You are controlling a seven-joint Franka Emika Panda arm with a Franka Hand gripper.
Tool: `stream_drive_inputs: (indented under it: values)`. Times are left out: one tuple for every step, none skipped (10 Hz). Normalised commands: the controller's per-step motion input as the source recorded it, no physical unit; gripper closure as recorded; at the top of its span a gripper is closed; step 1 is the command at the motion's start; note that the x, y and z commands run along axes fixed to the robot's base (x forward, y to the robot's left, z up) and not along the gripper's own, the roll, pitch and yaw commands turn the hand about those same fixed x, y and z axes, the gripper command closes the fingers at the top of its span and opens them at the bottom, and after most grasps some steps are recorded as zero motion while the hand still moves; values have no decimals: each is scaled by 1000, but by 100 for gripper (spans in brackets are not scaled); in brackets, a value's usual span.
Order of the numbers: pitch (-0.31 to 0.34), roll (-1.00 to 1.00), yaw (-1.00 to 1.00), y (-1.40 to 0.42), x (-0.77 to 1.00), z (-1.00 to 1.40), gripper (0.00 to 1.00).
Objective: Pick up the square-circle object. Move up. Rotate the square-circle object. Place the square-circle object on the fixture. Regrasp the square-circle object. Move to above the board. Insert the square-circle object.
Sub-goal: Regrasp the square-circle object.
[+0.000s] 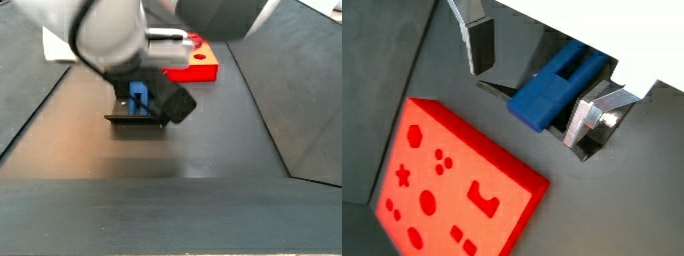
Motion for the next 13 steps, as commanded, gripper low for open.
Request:
stream_drive_inputs:
  values:
    - [28, 36, 53, 6, -34, 887, 0]
    - [48, 39, 52, 5, -32, 773, 0]
    - [83, 44, 40, 7, -25, 543, 0]
    - [105, 49, 20, 5, -25, 308, 0]
    - [70, 1000, 44, -848, -107, 992, 0]
    - [70, 1000, 42, -846, -100, 896, 0]
    - [58, 1000, 41, -708, -106, 707, 0]
    - [50, 1000, 40, -557, -118, 525, 0]
    - [46, 1000, 39, -344, -89, 256, 0]
    - [46, 1000, 39, -121, -47, 37, 0]
    - [48, 1000, 39, -41, -23, 35, 0]
    - [49, 1000, 39, -31, -19, 41, 0]
    - [45, 1000, 39, -39, -28, 25, 0]
